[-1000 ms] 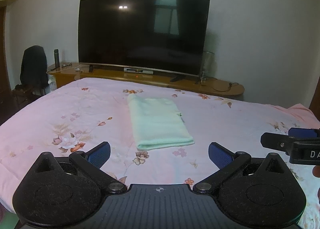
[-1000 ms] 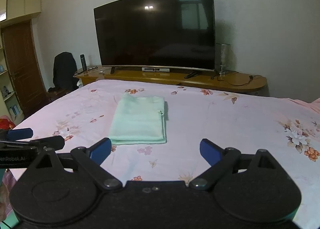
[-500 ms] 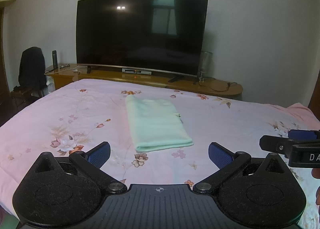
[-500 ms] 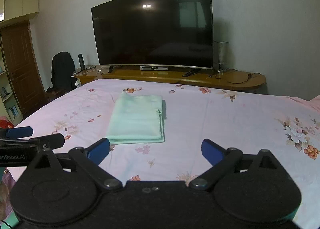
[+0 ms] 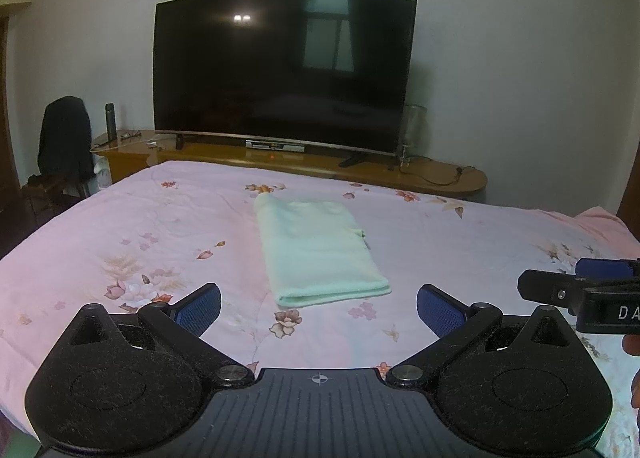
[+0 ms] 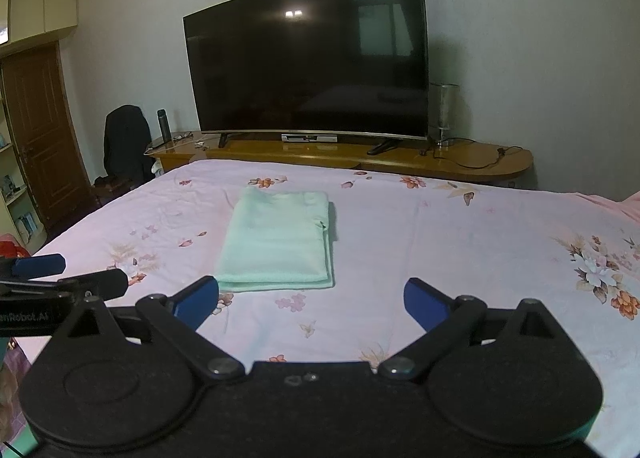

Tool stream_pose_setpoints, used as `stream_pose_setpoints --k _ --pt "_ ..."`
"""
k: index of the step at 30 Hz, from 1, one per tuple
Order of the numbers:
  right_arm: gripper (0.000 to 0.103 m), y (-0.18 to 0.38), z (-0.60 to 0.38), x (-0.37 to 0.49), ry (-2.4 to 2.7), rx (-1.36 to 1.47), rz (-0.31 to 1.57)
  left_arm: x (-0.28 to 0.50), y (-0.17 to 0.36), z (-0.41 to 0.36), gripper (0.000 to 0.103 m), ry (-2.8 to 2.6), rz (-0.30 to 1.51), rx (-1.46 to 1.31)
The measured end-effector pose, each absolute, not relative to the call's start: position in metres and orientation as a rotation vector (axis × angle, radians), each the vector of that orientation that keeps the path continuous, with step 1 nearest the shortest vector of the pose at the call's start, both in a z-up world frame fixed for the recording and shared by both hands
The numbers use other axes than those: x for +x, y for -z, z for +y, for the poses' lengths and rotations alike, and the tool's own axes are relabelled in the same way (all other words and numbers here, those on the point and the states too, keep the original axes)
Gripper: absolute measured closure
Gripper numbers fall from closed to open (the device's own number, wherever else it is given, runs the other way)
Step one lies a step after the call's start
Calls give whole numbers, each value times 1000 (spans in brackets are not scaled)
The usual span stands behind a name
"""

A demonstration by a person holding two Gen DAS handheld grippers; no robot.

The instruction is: Fold small clothes

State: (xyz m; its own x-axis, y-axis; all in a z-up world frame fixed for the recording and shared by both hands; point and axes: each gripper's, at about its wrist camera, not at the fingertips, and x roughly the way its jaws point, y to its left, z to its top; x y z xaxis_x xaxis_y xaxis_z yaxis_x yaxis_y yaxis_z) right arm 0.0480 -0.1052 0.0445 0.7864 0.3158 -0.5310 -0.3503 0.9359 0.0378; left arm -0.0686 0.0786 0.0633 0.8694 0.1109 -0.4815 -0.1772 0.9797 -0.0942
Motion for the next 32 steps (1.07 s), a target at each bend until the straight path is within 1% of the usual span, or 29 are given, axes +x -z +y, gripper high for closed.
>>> stream_pose_setpoints --k 22,32 --pt "4 -46 -97 45 -351 -64 555 -69 -65 82 0 -127 484 -111" --pt "3 -46 -99 47 -351 -65 554 -71 -65 85 0 -125 443 -114"
